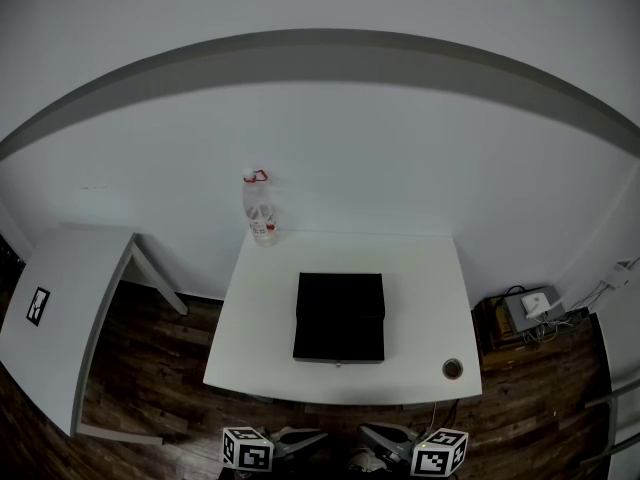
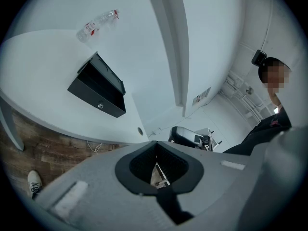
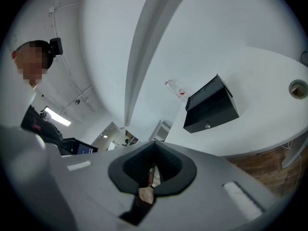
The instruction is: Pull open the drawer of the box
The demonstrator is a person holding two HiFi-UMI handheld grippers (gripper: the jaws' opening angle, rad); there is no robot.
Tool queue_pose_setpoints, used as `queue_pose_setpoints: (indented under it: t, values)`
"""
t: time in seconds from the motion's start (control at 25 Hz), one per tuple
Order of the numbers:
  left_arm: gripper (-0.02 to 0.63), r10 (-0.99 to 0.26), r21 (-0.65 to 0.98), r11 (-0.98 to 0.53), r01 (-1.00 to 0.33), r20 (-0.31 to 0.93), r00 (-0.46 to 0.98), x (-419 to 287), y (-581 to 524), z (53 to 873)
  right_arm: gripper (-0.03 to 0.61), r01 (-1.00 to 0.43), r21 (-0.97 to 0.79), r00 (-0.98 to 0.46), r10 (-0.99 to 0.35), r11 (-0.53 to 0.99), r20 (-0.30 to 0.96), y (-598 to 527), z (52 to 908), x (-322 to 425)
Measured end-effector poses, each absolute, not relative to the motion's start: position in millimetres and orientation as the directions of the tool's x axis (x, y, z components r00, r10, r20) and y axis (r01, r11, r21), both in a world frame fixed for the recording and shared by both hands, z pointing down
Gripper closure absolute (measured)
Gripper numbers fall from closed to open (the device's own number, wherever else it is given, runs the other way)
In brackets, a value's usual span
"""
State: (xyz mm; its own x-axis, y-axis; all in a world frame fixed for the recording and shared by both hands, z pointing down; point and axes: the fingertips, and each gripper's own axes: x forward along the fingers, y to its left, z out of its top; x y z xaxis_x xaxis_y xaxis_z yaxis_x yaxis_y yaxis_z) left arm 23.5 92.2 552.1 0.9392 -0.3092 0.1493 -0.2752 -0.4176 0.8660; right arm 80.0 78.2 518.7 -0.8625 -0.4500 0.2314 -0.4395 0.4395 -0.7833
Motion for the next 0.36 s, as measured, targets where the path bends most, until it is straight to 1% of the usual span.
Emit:
queue_pose_setpoints:
  t: [0.36]
  values:
    - [0.609,-0.318,0.867,-0.413,-0.278,0.148,0.936,23.3,93.2,552.7,0.574,-0.438,-0.78,-0.864,-0.449,0.446,0.229,79.5,519.0,81.0]
